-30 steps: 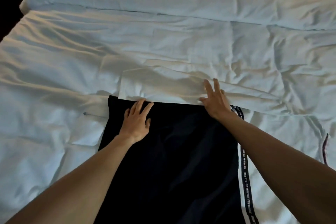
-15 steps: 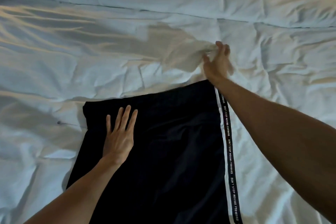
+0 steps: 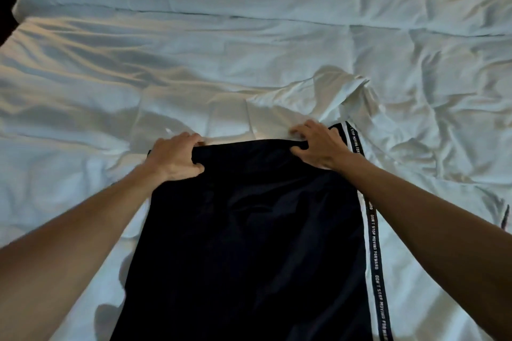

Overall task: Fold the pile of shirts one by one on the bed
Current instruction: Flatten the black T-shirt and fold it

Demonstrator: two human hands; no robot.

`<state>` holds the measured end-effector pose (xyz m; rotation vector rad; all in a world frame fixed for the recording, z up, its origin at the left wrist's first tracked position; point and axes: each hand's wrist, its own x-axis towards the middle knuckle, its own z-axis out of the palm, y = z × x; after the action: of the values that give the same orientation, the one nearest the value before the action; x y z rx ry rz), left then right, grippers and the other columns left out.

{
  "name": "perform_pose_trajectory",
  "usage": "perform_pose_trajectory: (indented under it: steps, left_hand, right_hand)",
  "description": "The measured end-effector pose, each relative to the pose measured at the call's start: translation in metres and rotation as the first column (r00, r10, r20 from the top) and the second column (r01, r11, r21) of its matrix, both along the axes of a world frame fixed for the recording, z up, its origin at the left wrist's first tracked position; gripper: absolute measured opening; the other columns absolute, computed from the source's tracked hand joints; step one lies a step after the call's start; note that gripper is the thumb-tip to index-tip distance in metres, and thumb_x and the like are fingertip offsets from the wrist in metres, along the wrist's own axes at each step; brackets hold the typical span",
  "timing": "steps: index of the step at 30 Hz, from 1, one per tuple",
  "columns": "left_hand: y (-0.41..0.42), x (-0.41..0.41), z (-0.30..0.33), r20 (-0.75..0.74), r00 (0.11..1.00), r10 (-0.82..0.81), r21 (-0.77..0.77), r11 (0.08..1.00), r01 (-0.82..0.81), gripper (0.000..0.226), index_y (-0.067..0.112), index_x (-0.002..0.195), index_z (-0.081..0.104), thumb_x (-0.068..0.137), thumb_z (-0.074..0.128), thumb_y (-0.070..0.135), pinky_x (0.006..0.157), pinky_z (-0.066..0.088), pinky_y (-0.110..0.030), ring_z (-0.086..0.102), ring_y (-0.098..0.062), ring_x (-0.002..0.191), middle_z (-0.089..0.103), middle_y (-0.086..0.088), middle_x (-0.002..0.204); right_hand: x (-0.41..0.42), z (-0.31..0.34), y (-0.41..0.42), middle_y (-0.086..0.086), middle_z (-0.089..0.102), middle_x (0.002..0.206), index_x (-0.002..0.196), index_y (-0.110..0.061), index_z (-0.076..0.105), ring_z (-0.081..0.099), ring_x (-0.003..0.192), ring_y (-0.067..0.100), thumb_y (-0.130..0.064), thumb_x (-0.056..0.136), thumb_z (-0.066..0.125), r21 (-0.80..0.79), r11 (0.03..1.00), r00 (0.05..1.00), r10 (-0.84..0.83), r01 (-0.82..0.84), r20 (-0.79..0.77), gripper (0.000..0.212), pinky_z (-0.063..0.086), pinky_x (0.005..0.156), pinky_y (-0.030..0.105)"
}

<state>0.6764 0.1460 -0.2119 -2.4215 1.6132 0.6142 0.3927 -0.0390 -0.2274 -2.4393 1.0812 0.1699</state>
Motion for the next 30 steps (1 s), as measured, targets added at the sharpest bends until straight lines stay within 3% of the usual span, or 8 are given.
perform_pose_trajectory:
  steps: [3,5,8,14,17,22,27,30]
  left_hand:
    - [-0.019,0.025,0.027,-0.102,0.994,0.028,0.171,0.985,-0.01,0.05,0.034,0.121,0.066,0.071,0.07,0.037,0.089,0.048,-0.033,0.062,-0.024,0.103,0.068,-0.002,0.117]
    - [-0.032,0.041,0.036,-0.23,0.962,0.147,0.037,0.989,-0.142,0.035,0.025,0.115,0.073,0.08,0.072,0.029,0.093,0.047,-0.032,0.061,-0.026,0.105,0.07,-0.007,0.116]
    - [-0.038,0.051,0.03,-0.237,0.933,0.271,-0.184,0.93,-0.317,0.017,0.021,0.107,0.071,0.094,0.065,0.029,0.099,0.048,-0.042,0.061,-0.032,0.112,0.07,-0.007,0.112]
    - [-0.032,0.055,0.006,-0.262,0.885,0.384,-0.034,0.913,-0.407,0.026,0.017,0.102,0.072,0.082,0.077,0.033,0.097,0.051,-0.043,0.062,-0.027,0.108,0.068,-0.003,0.106]
    - [-0.042,0.051,0.004,-0.223,0.859,0.46,-0.267,0.819,-0.508,0.019,0.02,0.103,0.071,0.087,0.071,0.031,0.093,0.048,-0.038,0.061,-0.031,0.108,0.069,-0.007,0.107]
    - [-0.02,-0.026,-0.029,-0.022,0.895,0.445,-0.495,0.773,-0.396,0.068,0.008,0.151,0.034,0.095,0.059,0.035,0.116,0.018,-0.055,0.028,-0.032,0.146,0.036,-0.016,0.156]
    - [0.041,-0.174,-0.061,-0.05,0.995,-0.09,-0.491,0.869,0.054,0.062,0.013,0.156,0.028,0.102,0.035,0.044,0.12,0.013,-0.058,0.012,-0.021,0.153,0.021,-0.005,0.164]
    - [0.077,-0.156,-0.071,0.078,0.991,-0.107,-0.391,0.911,0.129,0.063,0.026,0.159,0.017,0.103,0.026,0.055,0.121,0.004,-0.057,0.0,-0.017,0.154,0.007,0.001,0.167]
  right_hand:
    - [0.01,0.016,-0.015,0.001,0.071,0.102,0.094,-0.03,0.069,0.062,0.102,0.028,-0.041,0.073,0.058,0.015,1.0,0.999,-0.005,0.006,-0.038,0.026,0.04,0.1,0.045]
    - [0.015,0.022,-0.023,0.002,0.071,0.093,0.084,-0.028,0.069,0.062,0.095,0.029,-0.034,0.076,0.059,-0.047,0.993,0.994,-0.105,0.107,0.042,0.014,0.043,0.095,0.043]
    - [0.017,0.016,-0.023,0.003,0.069,0.099,0.094,-0.027,0.067,0.061,0.1,0.03,-0.033,0.079,0.06,-0.078,0.976,0.979,-0.198,0.201,0.047,0.018,0.038,0.098,0.047]
    - [0.023,0.01,-0.023,0.004,0.067,0.093,0.095,-0.025,0.072,0.057,0.099,0.03,-0.036,0.081,0.06,-0.084,0.983,0.986,-0.163,0.162,-0.014,0.022,0.033,0.099,0.049]
    - [0.023,0.002,-0.023,0.003,0.065,0.089,0.095,-0.019,0.069,0.059,0.095,0.03,-0.029,0.086,0.056,-0.179,0.95,0.966,-0.242,0.254,0.088,0.019,0.032,0.096,0.046]
    - [0.015,-0.017,0.056,0.001,0.033,0.153,0.145,-0.021,0.039,0.024,0.145,0.023,-0.029,0.096,0.051,-0.294,0.909,0.949,-0.241,0.295,0.205,0.051,0.008,0.115,0.059]
    - [-0.042,-0.04,0.18,-0.008,0.005,0.166,0.157,-0.021,0.02,-0.006,0.152,0.011,-0.04,0.101,0.024,-0.174,0.958,0.972,-0.21,0.227,0.107,0.058,-0.008,0.118,0.061]
    - [-0.073,-0.058,0.2,-0.004,0.003,0.166,0.158,-0.019,0.015,-0.003,0.153,0.015,-0.046,0.102,0.019,-0.25,0.95,0.981,-0.196,0.188,-0.006,0.062,-0.001,0.119,0.061]
